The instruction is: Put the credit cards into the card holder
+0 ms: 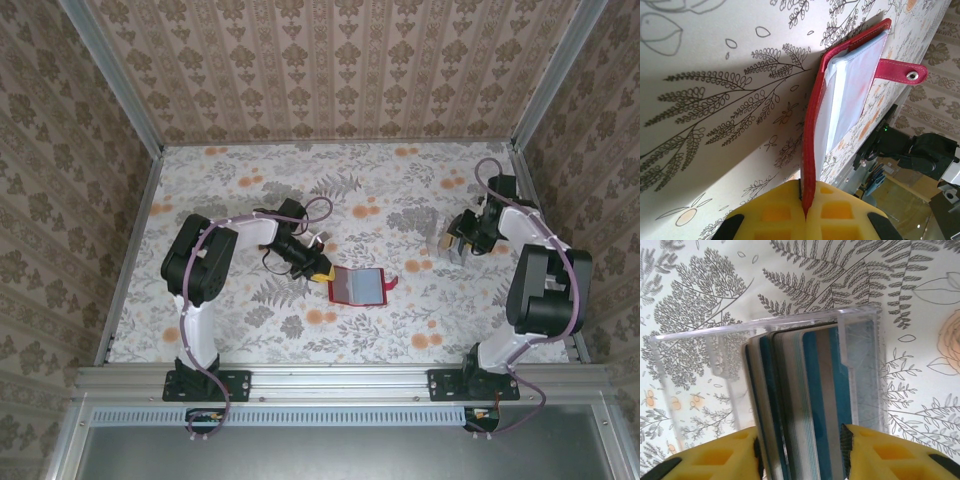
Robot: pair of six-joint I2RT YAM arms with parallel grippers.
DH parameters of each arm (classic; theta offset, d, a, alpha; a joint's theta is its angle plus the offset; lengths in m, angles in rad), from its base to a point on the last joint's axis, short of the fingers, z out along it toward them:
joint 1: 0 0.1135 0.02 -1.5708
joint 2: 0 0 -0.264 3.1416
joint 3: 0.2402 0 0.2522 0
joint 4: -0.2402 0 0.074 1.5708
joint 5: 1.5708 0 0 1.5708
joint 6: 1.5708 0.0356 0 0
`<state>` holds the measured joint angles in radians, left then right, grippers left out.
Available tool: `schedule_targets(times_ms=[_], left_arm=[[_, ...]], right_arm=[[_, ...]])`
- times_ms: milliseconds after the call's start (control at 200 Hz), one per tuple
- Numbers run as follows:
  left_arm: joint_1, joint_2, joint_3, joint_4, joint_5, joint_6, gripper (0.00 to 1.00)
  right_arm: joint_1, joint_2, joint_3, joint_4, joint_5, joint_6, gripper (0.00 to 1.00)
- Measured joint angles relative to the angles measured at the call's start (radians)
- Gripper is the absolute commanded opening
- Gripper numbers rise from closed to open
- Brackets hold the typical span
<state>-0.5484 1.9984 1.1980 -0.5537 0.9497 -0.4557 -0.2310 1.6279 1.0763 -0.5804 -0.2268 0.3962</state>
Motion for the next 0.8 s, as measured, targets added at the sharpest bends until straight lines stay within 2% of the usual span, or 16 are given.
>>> schedule_targets(times_ms=[505, 800], left_arm=[[0.0, 0.003, 0.0, 0.0, 0.0, 0.0, 0.0], [0.0, 0.003, 0.0, 0.0, 0.0, 0.0, 0.0]], right_arm=[[-0.002, -0.03, 0.0, -0.003, 0.04, -0.007, 0.35], [-0.002, -0.053, -0.001, -0.008, 0.04, -0.017, 0.26]])
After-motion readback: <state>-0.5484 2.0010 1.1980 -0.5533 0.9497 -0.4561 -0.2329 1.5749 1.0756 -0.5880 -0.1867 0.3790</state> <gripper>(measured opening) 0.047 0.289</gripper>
